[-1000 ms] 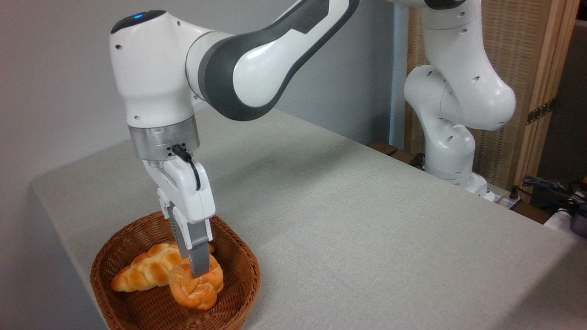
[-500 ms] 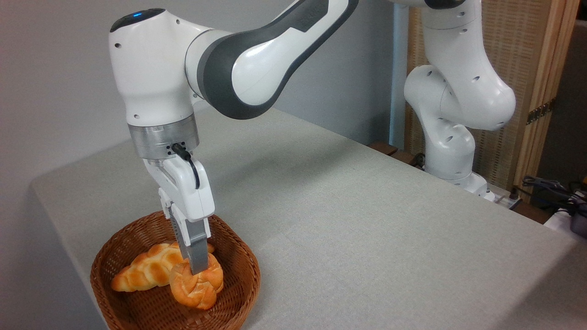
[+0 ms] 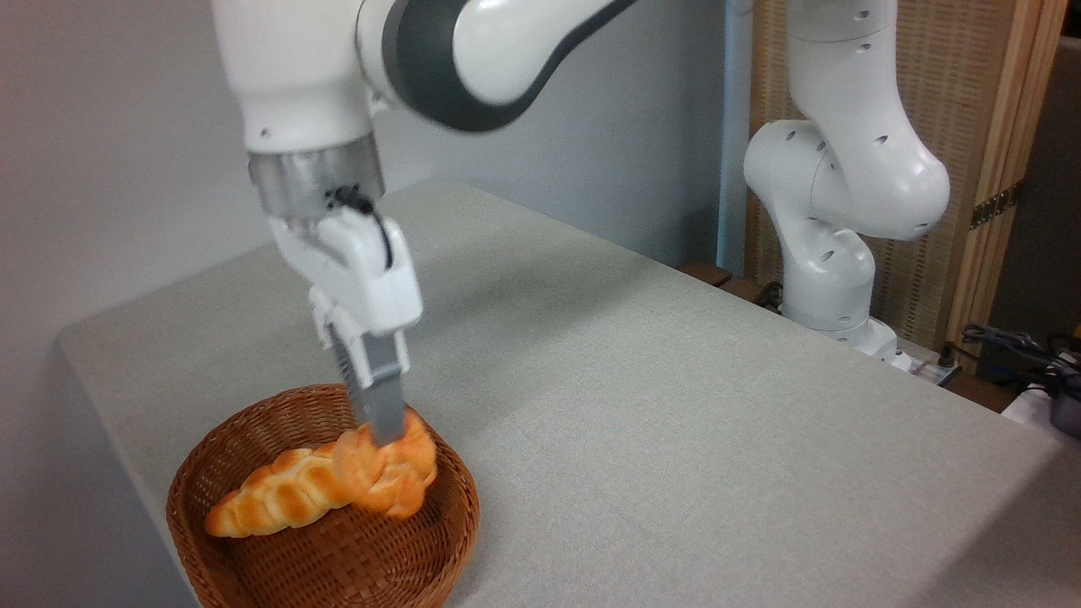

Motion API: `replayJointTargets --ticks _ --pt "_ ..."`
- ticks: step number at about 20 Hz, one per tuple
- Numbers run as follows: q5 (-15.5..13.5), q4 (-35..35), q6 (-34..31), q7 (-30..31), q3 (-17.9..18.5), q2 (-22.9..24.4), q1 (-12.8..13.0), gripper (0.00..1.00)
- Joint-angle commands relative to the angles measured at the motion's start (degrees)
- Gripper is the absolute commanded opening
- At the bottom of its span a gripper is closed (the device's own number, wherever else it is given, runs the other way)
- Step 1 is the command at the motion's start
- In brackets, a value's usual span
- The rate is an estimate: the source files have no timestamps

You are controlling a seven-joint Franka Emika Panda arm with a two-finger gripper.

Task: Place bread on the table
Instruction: 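Lift the bun out of the basket and carry it onto the table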

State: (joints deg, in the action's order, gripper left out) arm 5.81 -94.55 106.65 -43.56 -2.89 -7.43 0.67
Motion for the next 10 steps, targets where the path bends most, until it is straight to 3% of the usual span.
replayJointTargets --ticks 1,4,8,10 --pt "0.3 -2.3 -9.0 -0.8 0.7 5.5 0.0 0.12" --pt "4.9 -5.7 -10.2 -1.2 0.7 8.5 0.6 0.15" --pt "11.1 -12.8 -9.8 -1.3 0.9 10.6 4.7 0.21" --pt "15.0 -15.5 -9.6 -1.4 0.8 10.9 5.9 0.31"
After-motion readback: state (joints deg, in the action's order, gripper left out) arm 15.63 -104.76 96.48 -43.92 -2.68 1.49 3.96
